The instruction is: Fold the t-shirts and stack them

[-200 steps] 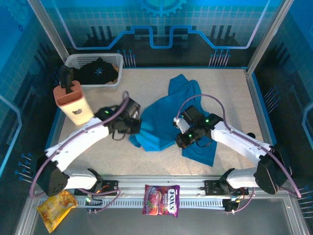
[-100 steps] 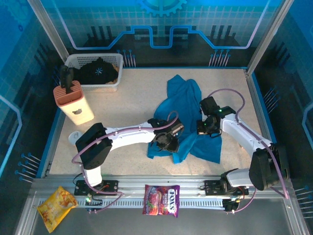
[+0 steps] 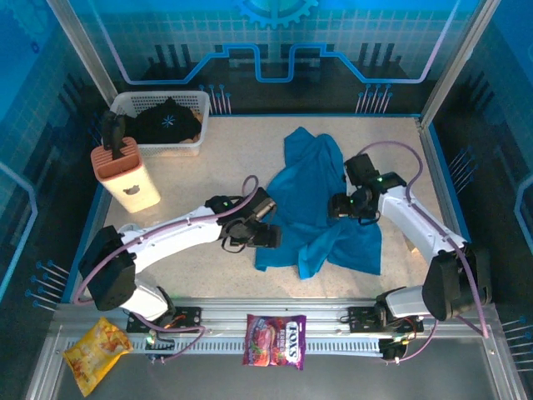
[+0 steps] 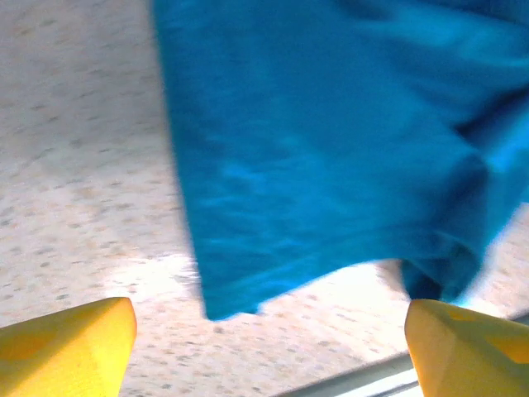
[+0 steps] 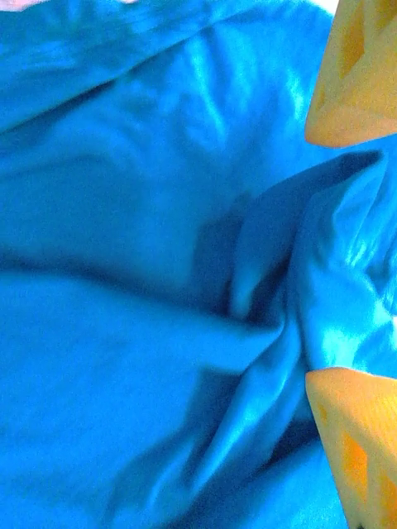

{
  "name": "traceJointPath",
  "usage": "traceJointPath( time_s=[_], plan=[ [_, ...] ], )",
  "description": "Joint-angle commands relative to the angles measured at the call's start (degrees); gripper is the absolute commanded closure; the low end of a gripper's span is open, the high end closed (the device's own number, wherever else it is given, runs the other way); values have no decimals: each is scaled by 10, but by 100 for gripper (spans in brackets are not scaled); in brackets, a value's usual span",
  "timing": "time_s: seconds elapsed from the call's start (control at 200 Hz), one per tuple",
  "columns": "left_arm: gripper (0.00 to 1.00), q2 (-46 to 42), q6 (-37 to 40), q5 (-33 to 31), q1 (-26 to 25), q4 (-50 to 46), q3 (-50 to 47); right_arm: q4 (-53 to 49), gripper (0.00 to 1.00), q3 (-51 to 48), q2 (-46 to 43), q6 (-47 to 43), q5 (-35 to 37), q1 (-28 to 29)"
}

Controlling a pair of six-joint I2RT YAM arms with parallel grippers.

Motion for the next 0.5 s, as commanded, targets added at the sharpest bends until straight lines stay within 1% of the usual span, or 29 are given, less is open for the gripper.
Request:
traceJointPath(
  time_s=[0.0, 0.165, 0.225, 0.26, 0.345, 0.44, 0.495],
  plan=[
    [17, 24, -27, 22, 7, 41, -38, -2, 24, 66, 42, -28, -39, -3],
    [25, 76, -33, 47, 6, 98, -45, 12, 22, 163, 161, -46, -37, -21],
    [28, 90, -36, 56, 7, 118, -46, 12, 21, 203, 213, -50, -25, -30],
    [32, 99, -38, 60, 6, 127, -47, 9, 21, 229, 246, -52, -16, -36],
    [51, 114, -46, 65, 6, 150, -50, 6, 20, 291, 322, -59, 6, -50],
    [79, 134, -53, 68, 6, 167, -51, -8, 20, 371, 404, -70, 44, -61],
    [94, 141, -56, 65, 6, 171, -51, -24, 20, 419, 451, -76, 56, -67]
  ],
)
